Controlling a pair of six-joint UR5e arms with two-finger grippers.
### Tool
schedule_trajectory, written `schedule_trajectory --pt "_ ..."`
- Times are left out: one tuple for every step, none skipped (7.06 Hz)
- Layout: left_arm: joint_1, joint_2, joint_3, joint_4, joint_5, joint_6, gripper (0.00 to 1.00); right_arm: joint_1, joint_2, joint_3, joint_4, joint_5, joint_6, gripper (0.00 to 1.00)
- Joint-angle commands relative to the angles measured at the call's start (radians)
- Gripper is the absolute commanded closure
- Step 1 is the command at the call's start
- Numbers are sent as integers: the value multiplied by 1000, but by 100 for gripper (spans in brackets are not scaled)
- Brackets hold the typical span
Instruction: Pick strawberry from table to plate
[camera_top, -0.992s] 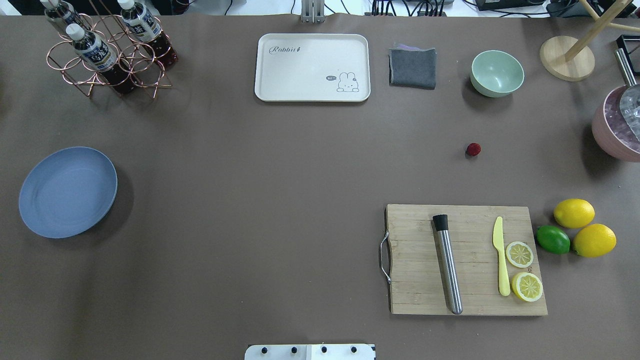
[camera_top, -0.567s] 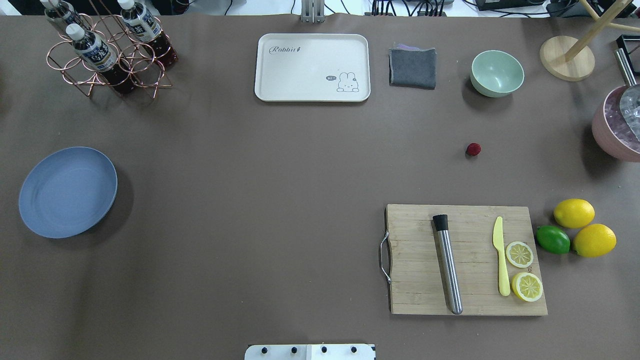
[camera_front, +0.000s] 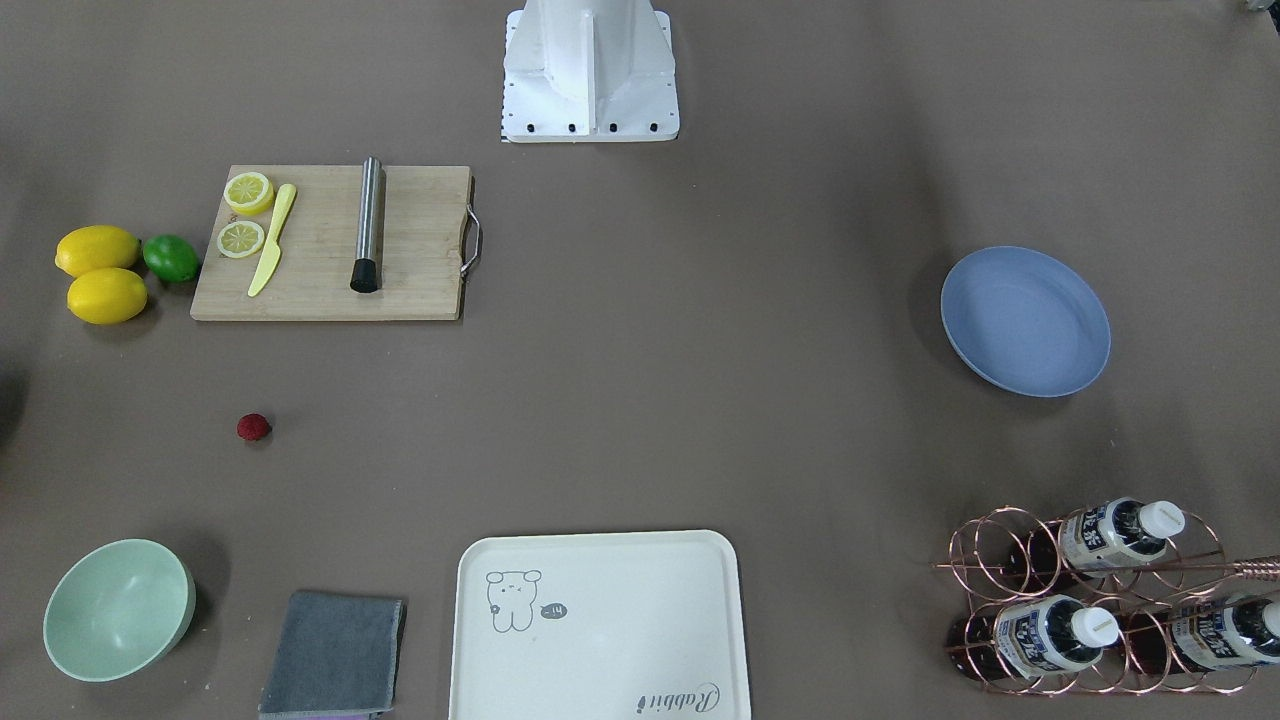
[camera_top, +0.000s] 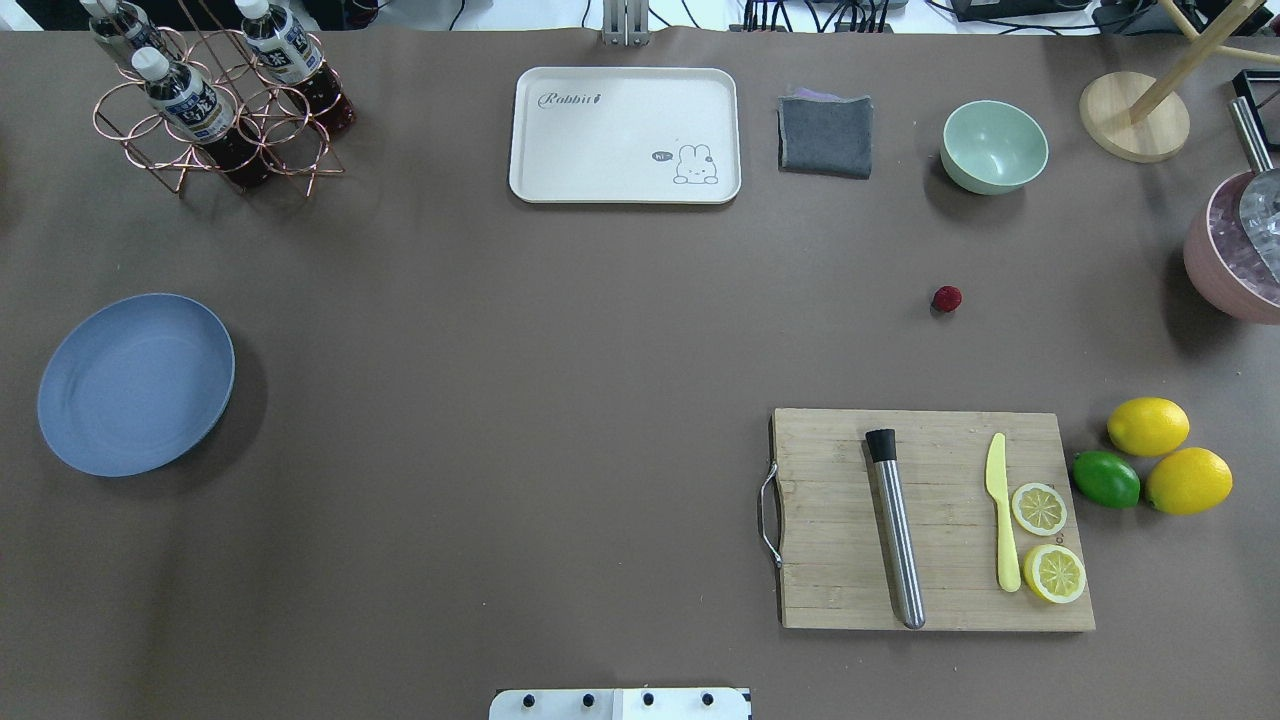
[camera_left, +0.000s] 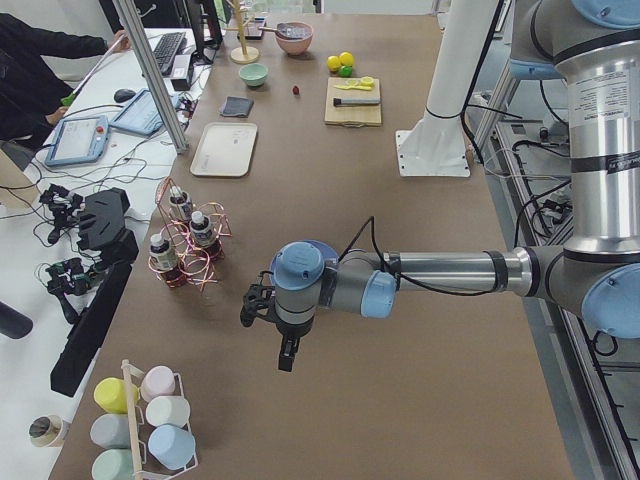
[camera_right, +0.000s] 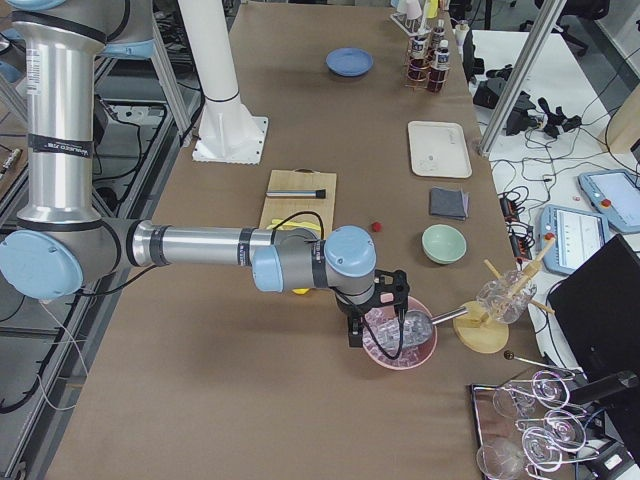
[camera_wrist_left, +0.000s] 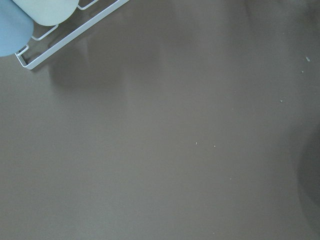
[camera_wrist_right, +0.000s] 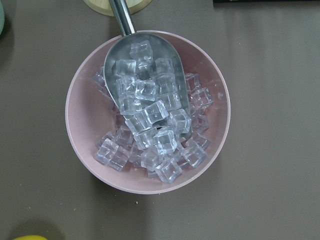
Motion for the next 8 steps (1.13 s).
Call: schedule_trajectory --pt "0 -1 1 0 0 0 2 -1 3 0 1 1 0 0" --pt "0 -1 1 -2 0 0 2 -1 1 3 -1 3 0 0" --pt "0 -1 7 -3 5 3 2 -1 1 3 -1 4 2 0" --pt "0 0 11 -2 0 6 2 -1 -2 5 1 7 2 0" --pt "0 5 11 -2 0 6 2 1 -2 5 4 6 0 0" --pt "0 3 12 -2 2 11 2 -1 -2 5 7 7 0 0" --pt "0 -4 21 -2 -1 9 2 1 -2 5 7 7 0 0" --pt "0 -9 15 -2 -24 9 2 -1 -2 5 7 7 0 0"
